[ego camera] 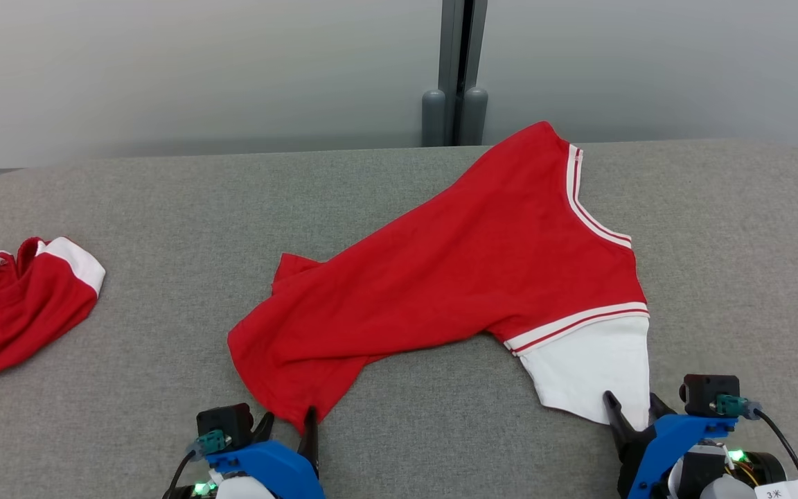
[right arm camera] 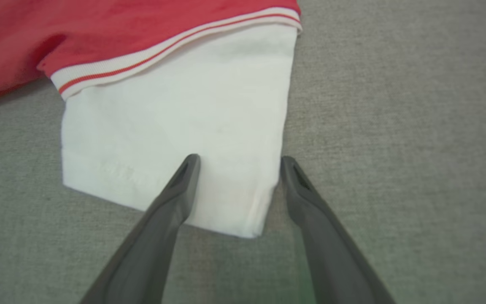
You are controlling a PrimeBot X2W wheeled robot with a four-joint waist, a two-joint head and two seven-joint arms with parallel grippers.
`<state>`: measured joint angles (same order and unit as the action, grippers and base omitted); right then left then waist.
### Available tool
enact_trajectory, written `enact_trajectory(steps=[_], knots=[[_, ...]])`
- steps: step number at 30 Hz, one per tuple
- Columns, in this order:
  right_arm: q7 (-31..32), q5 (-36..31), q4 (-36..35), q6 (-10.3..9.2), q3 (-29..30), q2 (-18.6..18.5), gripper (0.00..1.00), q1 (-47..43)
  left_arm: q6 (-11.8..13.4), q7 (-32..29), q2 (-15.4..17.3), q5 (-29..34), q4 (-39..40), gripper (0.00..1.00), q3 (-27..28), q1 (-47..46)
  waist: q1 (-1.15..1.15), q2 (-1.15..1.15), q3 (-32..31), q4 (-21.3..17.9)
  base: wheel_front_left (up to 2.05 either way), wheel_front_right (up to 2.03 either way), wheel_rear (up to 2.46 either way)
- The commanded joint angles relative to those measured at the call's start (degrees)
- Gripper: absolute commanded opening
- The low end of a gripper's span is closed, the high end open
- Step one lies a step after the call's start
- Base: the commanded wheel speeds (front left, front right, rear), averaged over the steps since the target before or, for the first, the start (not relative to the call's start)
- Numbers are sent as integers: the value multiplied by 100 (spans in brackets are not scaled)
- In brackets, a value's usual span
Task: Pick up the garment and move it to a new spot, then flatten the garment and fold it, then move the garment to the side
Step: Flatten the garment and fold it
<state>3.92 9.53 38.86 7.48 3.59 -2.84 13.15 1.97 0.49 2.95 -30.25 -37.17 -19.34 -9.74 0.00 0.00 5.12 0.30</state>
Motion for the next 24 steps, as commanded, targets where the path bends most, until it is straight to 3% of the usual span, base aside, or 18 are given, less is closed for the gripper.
enact_trajectory(steps=[1,4,5,6,7,8,9,10,19,24], knots=[[-18,17,96,3,-36,-10,100,83,30,-23,-2,-25,-134,100,-95,-88,0,0,25,12,0,0,0],[-37,18,205,4,-158,-2,100,121,24,-24,-4,-173,-287,100,-264,-177,0,0,57,21,0,0,0],[-11,33,234,6,-240,9,100,127,-9,-17,-10,-220,-322,88,-327,-207,0,0,70,21,0,0,0],[17,67,265,9,-323,20,100,128,-61,-6,-16,-244,-353,55,-393,-240,0,0,84,21,0,0,0],[30,89,280,11,-389,26,80,122,-87,36,-21,-255,-378,40,-449,-279,0,0,100,20,0,0,0],[37,80,285,11,-457,31,35,113,-122,101,-20,-282,-392,0,-487,-304,0,0,115,17,0,0,0],[11,72,270,11,-497,34,13,111,-147,154,-19,-324,-419,0,-508,-326,0,0,126,14,0,0,0],[-1,80,259,11,-524,34,0,106,-166,231,-15,-335,-438,0,-523,-358,0,0,136,10,0,0,0],[-338,163,-196,2,-126,-16,0,38,-168,1056,91,-446,-347,0,-426,-583,0,0,49,5,0,0,0],[-412,35,-877,3,264,-15,0,-118,-112,1282,267,-440,270,0,-270,-499,0,0,-80,5,0,0,0]])
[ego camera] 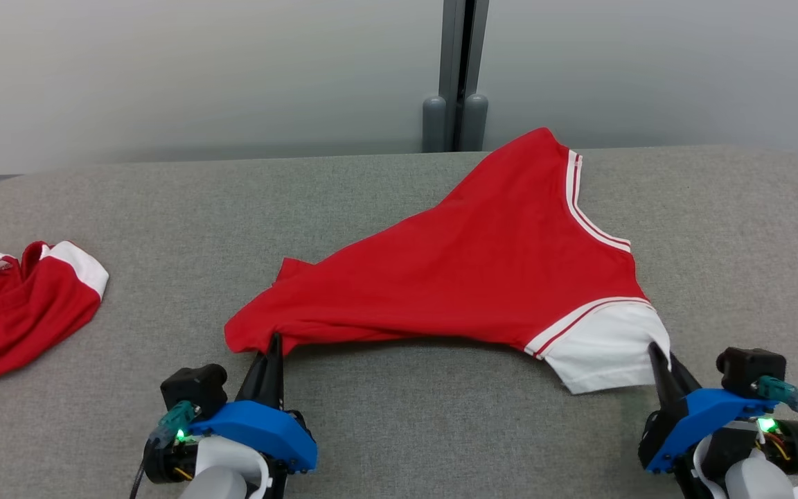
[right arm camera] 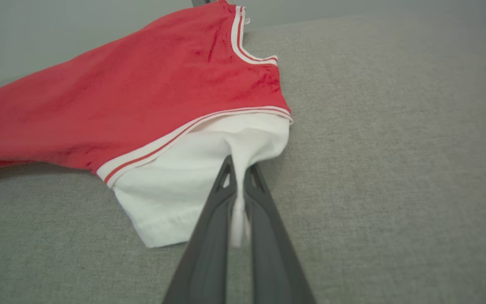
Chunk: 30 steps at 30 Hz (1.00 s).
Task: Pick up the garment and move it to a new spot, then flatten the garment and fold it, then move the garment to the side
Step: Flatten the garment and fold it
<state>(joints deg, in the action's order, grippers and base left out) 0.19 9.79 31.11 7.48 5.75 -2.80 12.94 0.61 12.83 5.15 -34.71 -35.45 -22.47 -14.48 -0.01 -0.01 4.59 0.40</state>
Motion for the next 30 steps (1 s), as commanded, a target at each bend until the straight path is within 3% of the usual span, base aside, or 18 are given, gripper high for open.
enact_trajectory(steps=[1,9,20,25,30], knots=[[-31,-15,-276,2,110,-18,0,-128,41,54,103,18,251,0,65,16,1,1,-53,-6,0,0,0],[168,250,-2141,2,381,-17,0,-429,112,-250,493,-278,1942,0,361,312,1,1,-210,-60,0,0,0],[1139,-220,-5013,2,512,-19,0,-29,360,-1306,1126,-798,4646,0,900,33,1,1,-171,-165,0,0,0],[1541,-394,-5561,3,354,-233,0,650,481,-1816,1453,-779,5232,0,1029,-409,1,1,-32,-278,0,0,0],[1728,-209,-5438,2,220,-591,0,1359,500,-2183,1590,-892,5334,0,1044,-745,1,1,181,-362,0,0,0]])
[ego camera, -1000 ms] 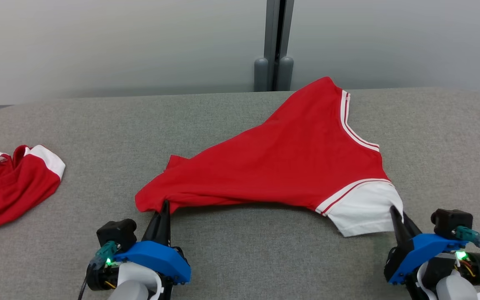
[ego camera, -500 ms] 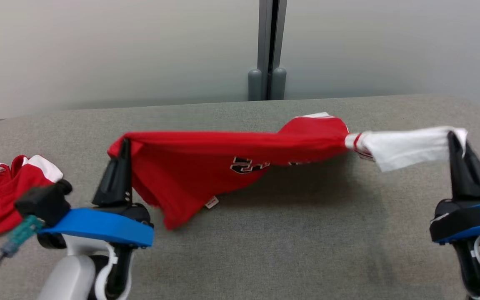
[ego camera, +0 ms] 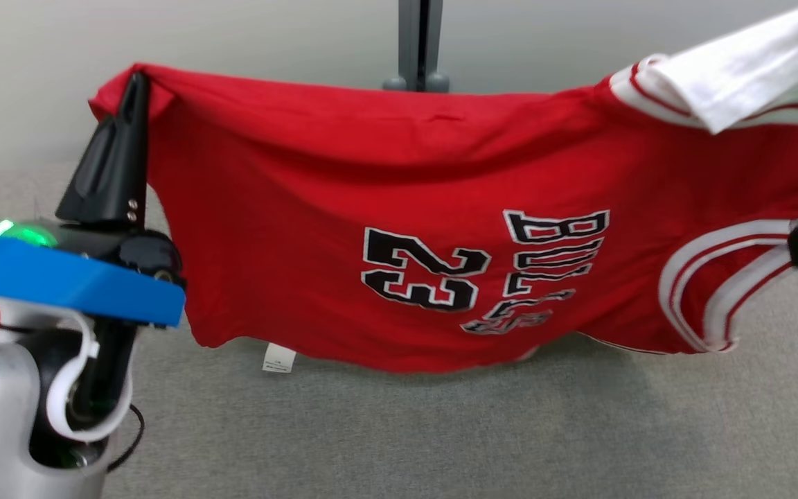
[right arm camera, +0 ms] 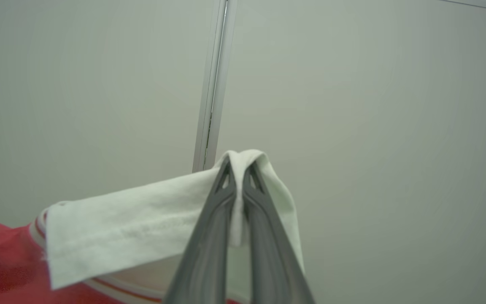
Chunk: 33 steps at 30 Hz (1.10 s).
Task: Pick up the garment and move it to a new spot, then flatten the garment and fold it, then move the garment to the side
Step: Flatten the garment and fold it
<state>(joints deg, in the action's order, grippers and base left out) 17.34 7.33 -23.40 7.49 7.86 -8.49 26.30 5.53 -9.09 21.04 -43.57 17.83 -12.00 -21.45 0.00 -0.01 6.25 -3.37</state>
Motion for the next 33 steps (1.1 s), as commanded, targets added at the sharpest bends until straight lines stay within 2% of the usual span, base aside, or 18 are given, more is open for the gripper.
enact_trajectory(steps=[1,5,7,11,17,22,26,31,33], knots=[[45,113,155,1,7,-91,0,192,4,-59,20,-54,-31,0,33,-147,0,1,92,-5,0,0,0],[30,373,1053,2,-115,-440,0,1042,-24,-392,39,-333,-385,0,111,-638,0,1,573,-66,0,0,0],[-134,526,1630,2,-230,-480,0,1515,-126,-473,171,-250,-654,0,90,-1027,0,1,853,-106,0,0,0],[-556,864,2739,0,-689,-601,0,2600,-267,-523,213,-172,-1253,0,66,-1897,0,1,1466,-219,0,0,0],[-1710,420,4021,1,-1416,-838,0,4279,-486,-43,246,324,-2382,0,57,-3526,0,1,2065,-339,0,0,0],[-2801,42,4748,0,-1342,-739,0,5189,-728,803,183,679,-3110,0,74,-4429,0,1,2114,-376,0,0,0],[-3061,-71,5200,1,-1382,-641,0,5165,-941,1488,54,735,-3570,0,60,-4421,0,1,2048,-397,0,0,0],[-3062,68,5748,1,-1819,-604,0,4350,-1118,1866,-35,789,-4264,0,-265,-3708,0,1,2021,-437,0,0,0],[-2975,369,6050,1,-1974,-479,0,3718,-1161,1999,-117,815,-4795,0,-455,-3205,0,1,1985,-455,0,0,0]])
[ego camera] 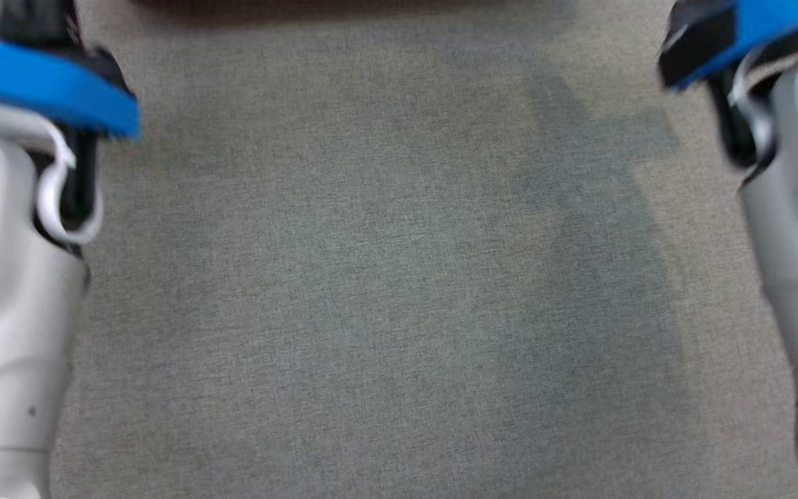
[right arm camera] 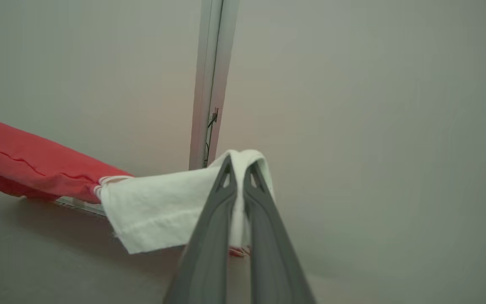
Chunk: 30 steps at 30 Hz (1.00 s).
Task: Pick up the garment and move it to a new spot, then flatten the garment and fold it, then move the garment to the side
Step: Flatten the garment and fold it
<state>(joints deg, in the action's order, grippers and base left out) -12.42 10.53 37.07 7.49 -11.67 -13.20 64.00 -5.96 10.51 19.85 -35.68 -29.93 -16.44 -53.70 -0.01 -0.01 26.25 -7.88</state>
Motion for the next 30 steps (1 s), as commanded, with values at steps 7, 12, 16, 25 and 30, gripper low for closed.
enact_trajectory(steps=[7,12,16,25,30], knots=[[384,751,183,1,-269,-35,0,-1277,53,285,-310,-117,-1126,0,-83,1013,1,1,-458,98,0,0,0],[881,712,-179,1,-404,-310,0,-2142,-35,43,-539,-252,-1633,0,-336,1701,1,1,-979,288,0,0,0],[1611,595,-535,1,-270,-451,0,-2994,-56,-148,-700,-414,-1852,0,-413,2251,1,1,-1407,436,0,0,0],[3506,31,-2133,0,533,-363,0,-5087,73,-571,-788,-741,-1450,0,-415,3367,1,1,-1909,675,0,0,0],[4464,-23,-3340,0,1026,-20,0,-6163,341,-771,-665,-703,-851,0,-495,3952,1,1,-1961,730,0,0,0]])
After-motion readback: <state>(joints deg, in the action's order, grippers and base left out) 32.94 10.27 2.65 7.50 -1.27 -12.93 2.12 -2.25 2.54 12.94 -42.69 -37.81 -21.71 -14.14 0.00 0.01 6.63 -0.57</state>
